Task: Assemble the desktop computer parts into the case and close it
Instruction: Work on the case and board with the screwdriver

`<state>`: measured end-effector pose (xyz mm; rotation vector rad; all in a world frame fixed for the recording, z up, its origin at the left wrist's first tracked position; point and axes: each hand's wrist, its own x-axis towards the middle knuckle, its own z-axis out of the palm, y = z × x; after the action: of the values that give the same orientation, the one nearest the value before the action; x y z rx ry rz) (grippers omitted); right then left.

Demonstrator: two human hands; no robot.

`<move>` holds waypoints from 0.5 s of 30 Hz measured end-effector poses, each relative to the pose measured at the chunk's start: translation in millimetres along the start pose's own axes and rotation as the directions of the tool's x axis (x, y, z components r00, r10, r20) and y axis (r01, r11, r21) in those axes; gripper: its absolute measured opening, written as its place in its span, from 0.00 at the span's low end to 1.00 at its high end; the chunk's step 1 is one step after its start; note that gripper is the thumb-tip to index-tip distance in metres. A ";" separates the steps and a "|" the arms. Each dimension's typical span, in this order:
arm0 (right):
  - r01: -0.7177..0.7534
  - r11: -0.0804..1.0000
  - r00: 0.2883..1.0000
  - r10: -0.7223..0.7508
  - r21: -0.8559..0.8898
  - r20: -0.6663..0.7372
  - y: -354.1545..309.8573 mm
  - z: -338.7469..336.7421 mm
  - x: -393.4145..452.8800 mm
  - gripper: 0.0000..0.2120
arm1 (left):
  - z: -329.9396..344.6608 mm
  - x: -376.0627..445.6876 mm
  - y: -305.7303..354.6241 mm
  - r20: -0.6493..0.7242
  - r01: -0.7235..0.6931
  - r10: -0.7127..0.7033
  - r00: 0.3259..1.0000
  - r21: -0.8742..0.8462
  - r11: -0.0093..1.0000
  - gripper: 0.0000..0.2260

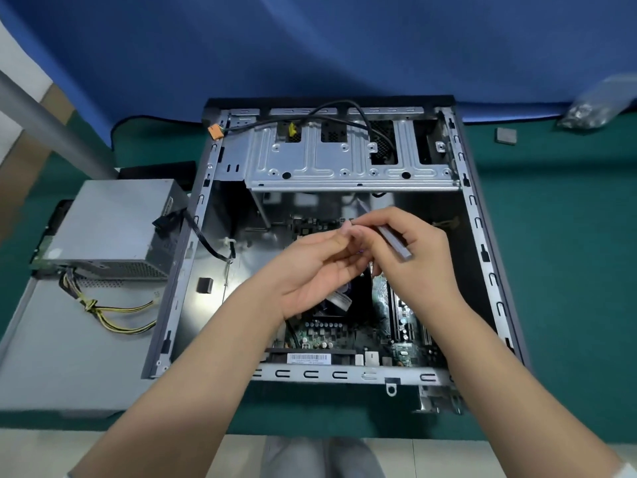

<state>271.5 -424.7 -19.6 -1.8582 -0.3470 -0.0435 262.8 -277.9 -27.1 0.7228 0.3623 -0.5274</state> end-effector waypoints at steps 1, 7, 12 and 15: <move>0.017 1.000 1.000 -0.017 -0.013 -0.010 0.5 0.1 0.1 0.03 | 0.1 -0.2 0.8 0.004 0.003 -0.003 1.000 0.005 1.000 0.09; 0.110 0.991 0.993 -0.112 -0.071 -0.034 2.5 1.7 0.5 0.04 | 0.5 -3.2 4.2 0.019 -0.005 0.005 1.000 0.013 1.000 0.10; -0.012 1.000 1.000 0.012 0.007 0.013 -0.1 1.9 -0.1 0.09 | -1.9 -0.4 5.2 -0.026 -0.010 0.010 1.000 0.010 1.000 0.08; -0.131 0.961 0.991 0.129 0.242 0.022 -5.6 -0.1 3.4 0.11 | -5.9 2.8 7.7 -0.094 -0.066 0.061 0.994 -0.051 0.997 0.06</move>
<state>273.3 -422.6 -13.8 -1.6336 -0.2226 0.0911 268.7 -269.8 -28.6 0.7058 0.4365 -0.4238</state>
